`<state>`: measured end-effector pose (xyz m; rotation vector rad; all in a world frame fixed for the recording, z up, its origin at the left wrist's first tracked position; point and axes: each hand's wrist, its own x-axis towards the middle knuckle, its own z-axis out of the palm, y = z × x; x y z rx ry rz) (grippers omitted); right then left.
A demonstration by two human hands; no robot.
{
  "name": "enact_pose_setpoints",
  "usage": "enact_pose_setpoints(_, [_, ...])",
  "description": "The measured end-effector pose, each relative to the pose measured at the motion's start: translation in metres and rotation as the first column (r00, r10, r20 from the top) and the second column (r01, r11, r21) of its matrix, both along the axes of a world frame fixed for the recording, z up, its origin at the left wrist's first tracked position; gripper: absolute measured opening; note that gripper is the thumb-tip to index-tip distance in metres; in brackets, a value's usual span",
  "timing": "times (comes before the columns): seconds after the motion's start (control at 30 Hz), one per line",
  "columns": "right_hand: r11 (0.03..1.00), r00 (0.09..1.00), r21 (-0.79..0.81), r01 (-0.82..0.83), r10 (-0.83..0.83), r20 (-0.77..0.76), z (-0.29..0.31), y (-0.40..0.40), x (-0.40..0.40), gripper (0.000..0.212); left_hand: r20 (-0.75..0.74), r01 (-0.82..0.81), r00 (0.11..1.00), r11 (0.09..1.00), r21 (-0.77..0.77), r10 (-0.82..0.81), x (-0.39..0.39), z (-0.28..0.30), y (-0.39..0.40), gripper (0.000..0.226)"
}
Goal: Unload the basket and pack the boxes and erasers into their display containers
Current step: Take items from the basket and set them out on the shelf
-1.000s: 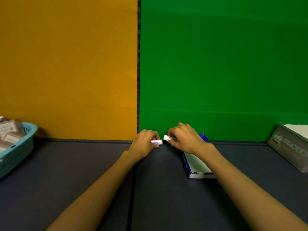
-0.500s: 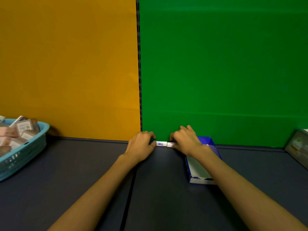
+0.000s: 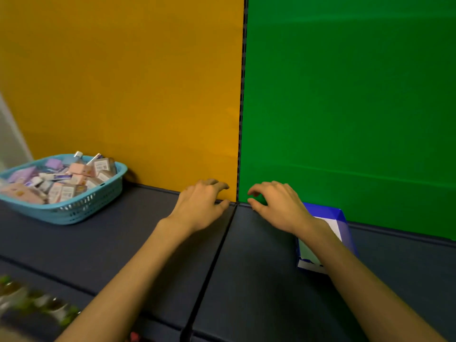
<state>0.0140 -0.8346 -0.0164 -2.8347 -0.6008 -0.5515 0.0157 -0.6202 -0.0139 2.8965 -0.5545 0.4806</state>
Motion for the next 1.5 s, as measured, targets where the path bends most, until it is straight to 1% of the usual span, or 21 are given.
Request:
enact_pose_setpoints(0.13, [0.994, 0.995, 0.052, -0.1, 0.099, 0.031, 0.011, 0.033, -0.012, 0.029, -0.005, -0.072, 0.997, 0.997, 0.016, 0.072, -0.028, 0.008, 0.035, 0.049])
enact_pose_setpoints(0.27, [0.983, 0.985, 0.065, -0.17, 0.167, 0.045, 0.02, 0.076, -0.018, 0.028, 0.006, -0.148, 0.989, 0.989, 0.018, 0.148, -0.054, 0.015, 0.076, 0.052])
enact_pose_setpoints(0.4, [0.974, 0.975, 0.071, -0.217, 0.214, 0.055, 0.023, 0.132, -0.025, 0.025, 0.028, -0.221, 0.975, 0.975, 0.04, 0.22, -0.078, 0.018, 0.129, 0.053])
enact_pose_setpoints(0.5, [0.968, 0.969, 0.065, -0.244, 0.24, 0.06, 0.02, 0.181, -0.035, 0.025, 0.019, -0.26, 0.965, 0.965, 0.01, 0.26, -0.097, 0.021, 0.177, 0.054])
enact_pose_setpoints(0.77, [0.97, 0.97, 0.038, -0.24, 0.239, 0.039, 0.015, 0.304, -0.063, 0.025, -0.009, -0.304, 0.953, 0.953, -0.004, 0.304, -0.133, 0.023, 0.301, 0.051])
enact_pose_setpoints(0.9, [0.976, 0.976, 0.026, -0.216, 0.215, 0.042, 0.015, 0.354, -0.07, 0.025, -0.01, -0.291, 0.957, 0.957, -0.013, 0.291, -0.141, 0.023, 0.359, 0.051])
enact_pose_setpoints(1.07, [0.986, 0.989, 0.08, -0.145, 0.145, 0.014, 0.023, 0.391, -0.06, 0.023, -0.001, -0.289, 0.957, 0.955, -0.07, 0.29, -0.139, 0.032, 0.42, 0.05])
enact_pose_setpoints(1.17, [0.989, 0.992, 0.066, -0.129, 0.129, 0.009, 0.027, 0.411, -0.049, 0.023, 0.01, -0.283, 0.959, 0.955, -0.093, 0.285, -0.131, 0.035, 0.449, 0.048])
enact_pose_setpoints(1.33, [0.992, 0.992, 0.037, -0.122, 0.122, 0.004, 0.022, 0.447, -0.017, 0.027, 0.011, -0.28, 0.959, 0.953, -0.112, 0.283, -0.093, 0.032, 0.487, 0.045])
enact_pose_setpoints(1.5, [0.988, 0.992, 0.102, -0.117, 0.121, -0.033, 0.017, 0.462, 0.023, 0.026, 0.0, -0.256, 0.966, 0.96, -0.114, 0.258, -0.051, 0.029, 0.507, 0.043])
